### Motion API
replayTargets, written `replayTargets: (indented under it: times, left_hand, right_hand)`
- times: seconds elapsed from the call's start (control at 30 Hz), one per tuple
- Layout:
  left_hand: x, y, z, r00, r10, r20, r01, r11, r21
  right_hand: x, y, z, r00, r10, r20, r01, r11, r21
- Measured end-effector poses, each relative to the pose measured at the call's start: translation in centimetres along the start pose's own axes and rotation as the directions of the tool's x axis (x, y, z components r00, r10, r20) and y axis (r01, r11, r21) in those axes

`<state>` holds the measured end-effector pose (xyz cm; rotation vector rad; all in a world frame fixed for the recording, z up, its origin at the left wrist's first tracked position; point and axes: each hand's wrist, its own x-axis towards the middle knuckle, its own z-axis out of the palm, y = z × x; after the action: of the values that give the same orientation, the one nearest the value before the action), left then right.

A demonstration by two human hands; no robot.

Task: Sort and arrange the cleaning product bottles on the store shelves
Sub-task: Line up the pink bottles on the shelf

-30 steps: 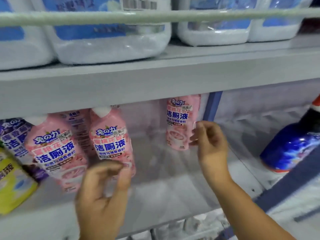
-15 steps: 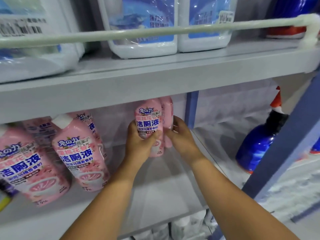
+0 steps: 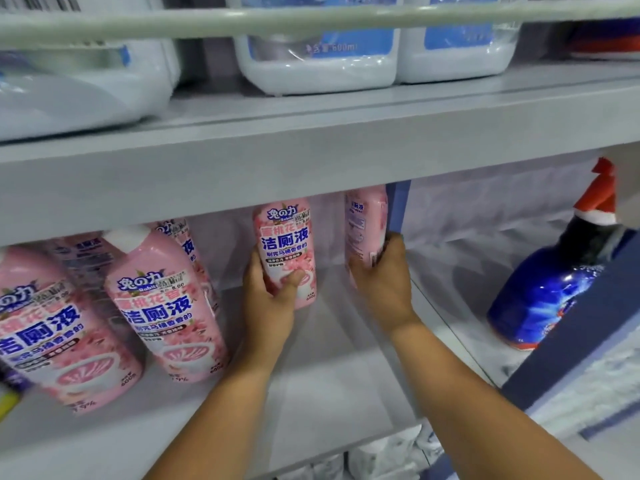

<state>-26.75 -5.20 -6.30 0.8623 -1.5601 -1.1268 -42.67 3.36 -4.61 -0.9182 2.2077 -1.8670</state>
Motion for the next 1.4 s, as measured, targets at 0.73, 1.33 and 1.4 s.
replayTargets:
  times: [0.73,1.33,1.4]
  left_hand:
    - [3.4,-2.0,3.4,0.996,0.016,0.086,-0.014,1.000,-0.019]
    - [5.4,-1.5,6.5,0.997,-0.041,0.065,0.030,0.986,0.162]
    - [4.9,-1.6,6.6,0.998,-0.058,0.011,0.056,0.987,0.148]
  right_hand:
    - [2.8,1.8,1.2,0.995,-0.008,0.103,0.011,0.999,-0.035]
    - [4.9,4.0,1.5,0.997,-0.033,-0.073,0.027,0.996,-0.082]
    - [5.2,4.2,1.7,0.997,-0.036,-0.070,0.027,0.993,-0.119]
